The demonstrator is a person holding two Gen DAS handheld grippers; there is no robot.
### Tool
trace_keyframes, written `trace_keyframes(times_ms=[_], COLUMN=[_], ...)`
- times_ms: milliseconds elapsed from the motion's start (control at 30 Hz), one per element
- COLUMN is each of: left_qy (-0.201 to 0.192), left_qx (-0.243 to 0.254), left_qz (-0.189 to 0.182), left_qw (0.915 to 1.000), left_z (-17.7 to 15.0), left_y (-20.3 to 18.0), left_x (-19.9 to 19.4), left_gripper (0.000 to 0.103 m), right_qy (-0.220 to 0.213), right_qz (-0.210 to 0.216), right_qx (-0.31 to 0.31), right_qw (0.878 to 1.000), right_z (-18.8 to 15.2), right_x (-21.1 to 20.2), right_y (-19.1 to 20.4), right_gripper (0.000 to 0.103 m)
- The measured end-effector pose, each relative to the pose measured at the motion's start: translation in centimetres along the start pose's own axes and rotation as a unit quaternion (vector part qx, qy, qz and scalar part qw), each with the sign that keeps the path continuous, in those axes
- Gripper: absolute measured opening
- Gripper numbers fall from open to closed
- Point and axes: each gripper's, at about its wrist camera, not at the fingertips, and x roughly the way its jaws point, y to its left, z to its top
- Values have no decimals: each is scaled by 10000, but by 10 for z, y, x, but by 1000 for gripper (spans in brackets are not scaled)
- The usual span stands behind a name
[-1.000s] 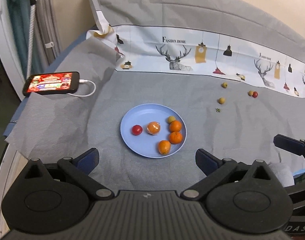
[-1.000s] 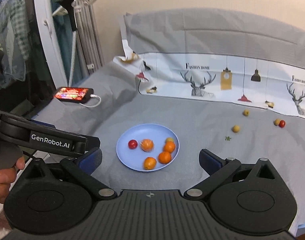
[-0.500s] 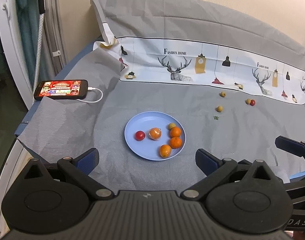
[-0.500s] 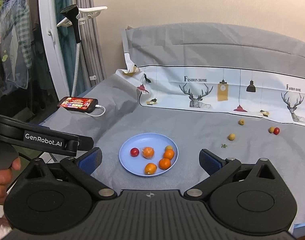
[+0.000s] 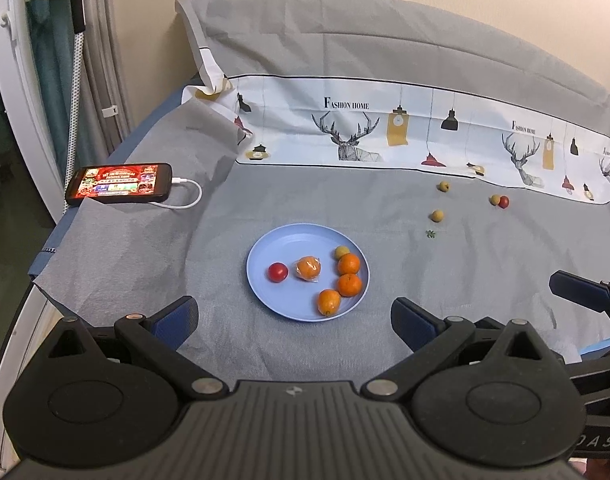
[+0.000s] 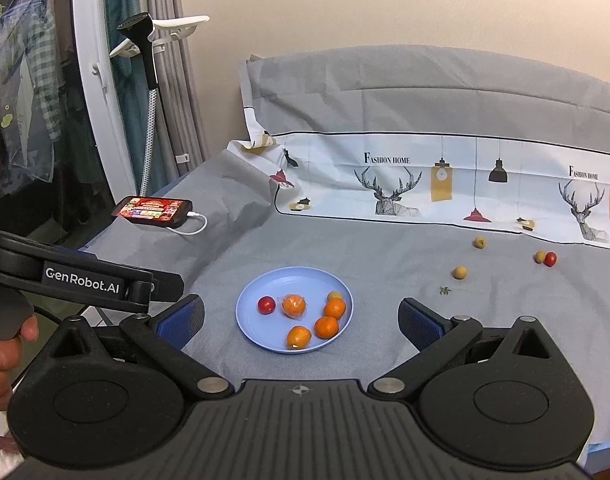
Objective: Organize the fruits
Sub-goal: 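Lift both tools away from the plate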
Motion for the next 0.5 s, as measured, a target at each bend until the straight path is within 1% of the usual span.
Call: trace_keyframes(times_ms=[333, 500], left_qy=[174, 293], left_qx=[162, 217], left_qz=[28, 37], left_qw=[9997, 9993], left_z=[2, 7], left_y=[-11, -17], left_x=[14, 24], left_gripper=[103, 103], right_qy=[118, 152], right_qz=[-47, -169], right_qx=[277, 547], right_qw=[9995, 9982], right_z=[-3, -4], right_x=[10, 16], right_y=[-11, -27], right_gripper=[102, 102])
